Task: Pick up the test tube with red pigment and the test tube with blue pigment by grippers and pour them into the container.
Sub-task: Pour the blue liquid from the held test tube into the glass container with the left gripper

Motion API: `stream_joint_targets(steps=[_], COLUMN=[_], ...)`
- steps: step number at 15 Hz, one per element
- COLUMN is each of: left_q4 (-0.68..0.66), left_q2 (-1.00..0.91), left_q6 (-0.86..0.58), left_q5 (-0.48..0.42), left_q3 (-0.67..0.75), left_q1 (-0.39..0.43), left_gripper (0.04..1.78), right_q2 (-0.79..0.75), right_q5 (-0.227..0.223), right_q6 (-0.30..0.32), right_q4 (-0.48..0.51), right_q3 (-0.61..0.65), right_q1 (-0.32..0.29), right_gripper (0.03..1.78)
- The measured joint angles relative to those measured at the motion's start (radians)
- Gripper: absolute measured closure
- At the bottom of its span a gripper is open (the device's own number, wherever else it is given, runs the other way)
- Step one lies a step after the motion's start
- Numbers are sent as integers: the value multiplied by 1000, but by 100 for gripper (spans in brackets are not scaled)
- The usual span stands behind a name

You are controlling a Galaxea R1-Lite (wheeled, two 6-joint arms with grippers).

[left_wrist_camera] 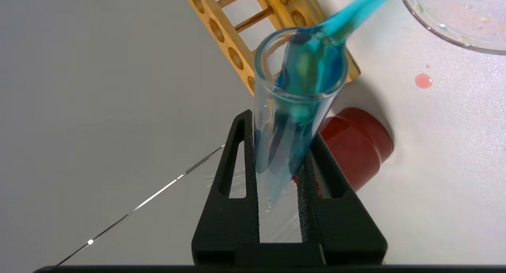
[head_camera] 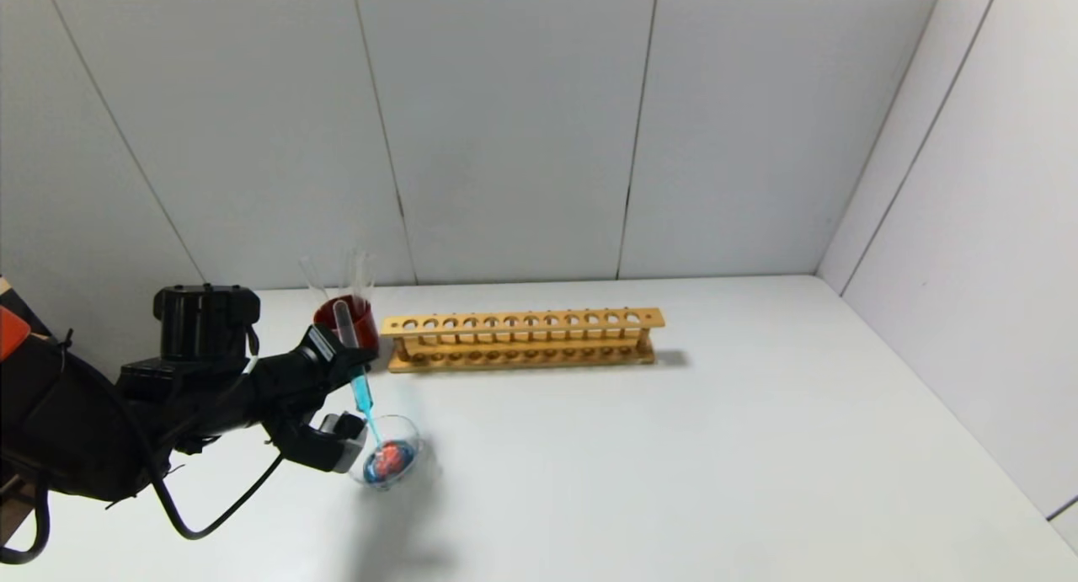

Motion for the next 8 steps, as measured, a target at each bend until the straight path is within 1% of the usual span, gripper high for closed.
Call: stream_joint_targets(steps=[8], left_q4=[-8], left_q2=[-1], left_q6=[52], left_q5=[-3], left_q3=[-20], left_q1=[10], left_gripper=[150], right_q2=[0], right_q5=[0], right_q6=[0], right_q4=[0], right_q3=[0], right_q1=[0], right_gripper=[6])
